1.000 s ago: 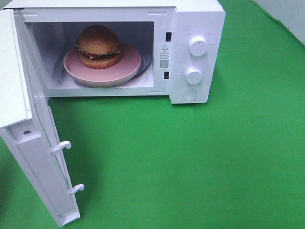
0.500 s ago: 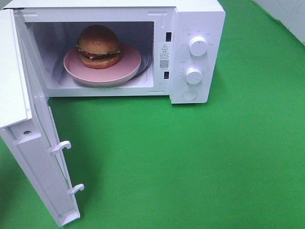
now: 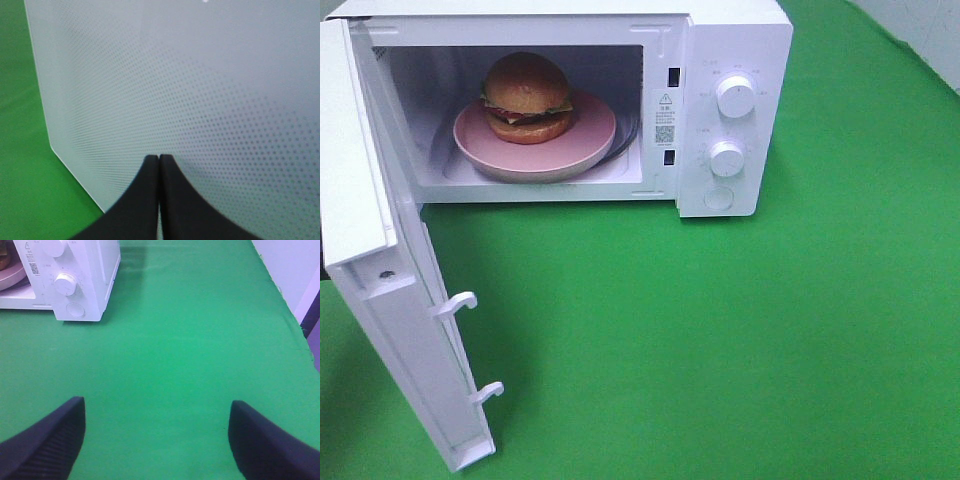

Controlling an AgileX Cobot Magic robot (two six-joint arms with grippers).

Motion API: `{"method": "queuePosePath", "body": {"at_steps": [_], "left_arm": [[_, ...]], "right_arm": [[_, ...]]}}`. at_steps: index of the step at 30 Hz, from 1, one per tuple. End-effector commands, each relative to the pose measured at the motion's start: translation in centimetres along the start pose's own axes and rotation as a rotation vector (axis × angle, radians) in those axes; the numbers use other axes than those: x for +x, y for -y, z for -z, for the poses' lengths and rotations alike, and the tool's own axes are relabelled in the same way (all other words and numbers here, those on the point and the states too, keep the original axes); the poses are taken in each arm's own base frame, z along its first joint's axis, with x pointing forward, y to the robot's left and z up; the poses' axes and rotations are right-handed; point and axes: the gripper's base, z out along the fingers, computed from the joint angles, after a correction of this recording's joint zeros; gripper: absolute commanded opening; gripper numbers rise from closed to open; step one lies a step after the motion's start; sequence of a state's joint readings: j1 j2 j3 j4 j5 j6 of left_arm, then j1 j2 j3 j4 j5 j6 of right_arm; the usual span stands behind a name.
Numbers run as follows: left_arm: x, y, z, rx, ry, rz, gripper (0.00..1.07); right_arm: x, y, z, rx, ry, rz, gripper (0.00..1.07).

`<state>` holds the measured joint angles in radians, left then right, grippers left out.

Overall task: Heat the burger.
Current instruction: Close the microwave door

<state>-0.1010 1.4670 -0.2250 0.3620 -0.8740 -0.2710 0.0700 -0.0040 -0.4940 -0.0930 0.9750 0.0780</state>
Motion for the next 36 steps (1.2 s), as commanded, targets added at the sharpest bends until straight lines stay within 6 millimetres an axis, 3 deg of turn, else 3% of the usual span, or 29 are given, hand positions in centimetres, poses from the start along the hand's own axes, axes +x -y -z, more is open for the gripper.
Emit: {"method": "queuePosePath", "body": {"at_steps": [1,11,36], "left_arm": [[0.2,0.9,-0.9,0.014,0.028,0.007,0.0],[0.6,3.2,-3.2,0.077,0.015,0.004,0.0],[-0.8,9.3,-9.7,0.154,0.055,0.021,0.0]], "right_arm": [[0.1,0.0,0.3,0.003,0.042,0.005,0.76],[0.1,0.0,0.3,0.003,0.042,0.005,0.76],[0.1,0.1,0.3,0.006,0.042,0.0,0.75]]}}
